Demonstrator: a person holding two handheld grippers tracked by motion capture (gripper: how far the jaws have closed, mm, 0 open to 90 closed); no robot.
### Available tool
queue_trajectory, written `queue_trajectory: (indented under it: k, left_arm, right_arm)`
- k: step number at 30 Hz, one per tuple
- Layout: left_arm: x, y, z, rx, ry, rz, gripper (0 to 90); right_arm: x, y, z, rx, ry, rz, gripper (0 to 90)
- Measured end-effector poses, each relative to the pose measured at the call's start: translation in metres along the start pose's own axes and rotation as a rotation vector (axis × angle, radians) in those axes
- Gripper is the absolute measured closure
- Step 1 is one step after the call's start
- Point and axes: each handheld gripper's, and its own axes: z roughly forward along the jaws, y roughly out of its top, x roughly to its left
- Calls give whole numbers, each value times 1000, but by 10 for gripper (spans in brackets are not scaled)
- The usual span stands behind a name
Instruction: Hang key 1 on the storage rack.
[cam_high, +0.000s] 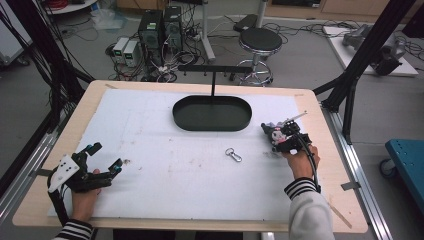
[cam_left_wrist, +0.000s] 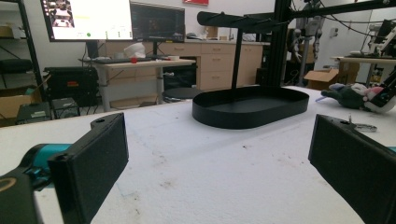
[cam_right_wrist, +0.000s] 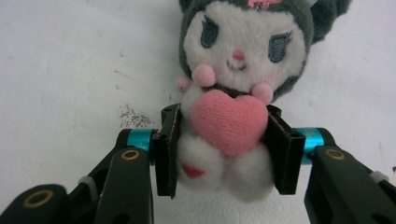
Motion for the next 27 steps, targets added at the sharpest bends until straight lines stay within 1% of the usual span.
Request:
queue_trajectory:
  k: [3, 6, 7, 11, 12, 13, 14, 17, 18, 20, 27]
  left_arm:
    - [0, 0, 0, 0, 0, -1, 53]
    - [0, 0, 0, 0, 0, -1, 53]
    - [0, 0, 0, 0, 0, -1, 53]
    - [0, 0, 0, 0, 0, 0, 53]
    - [0, 0, 0, 0, 0, 1, 53]
    - [0, 0, 0, 0, 0, 1, 53]
    - [0, 0, 0, 0, 0, -1, 53]
    - [0, 0, 0, 0, 0, 0, 53]
    - [0, 0, 0, 0, -1, 2, 52]
    - [0, 0, 0, 0, -1, 2, 53]
    - [0, 0, 0, 0, -1, 1, 53]
  right_arm:
    - [0, 0, -1, -2, -2, -12, 552]
    - [2, 1, -2, -8, -14, -28, 563]
    - [2, 1, -2, -17, -17, -39, 566]
    - [2, 1, -7, -54, -18, -52, 572]
    - [2, 1, -8, -66, -12, -47, 572]
    - [2, 1, -8, -66, -12, -47, 572]
    - [1, 1, -12, -95, 4, -39, 572]
    - [-1, 1, -17, -157, 54, -21, 571]
    - [-2, 1, -19, -177, 64, -22, 572]
    - [-2, 1, -22, -212, 77, -15, 571]
    - [1, 3, -32, -305, 90, -49, 572]
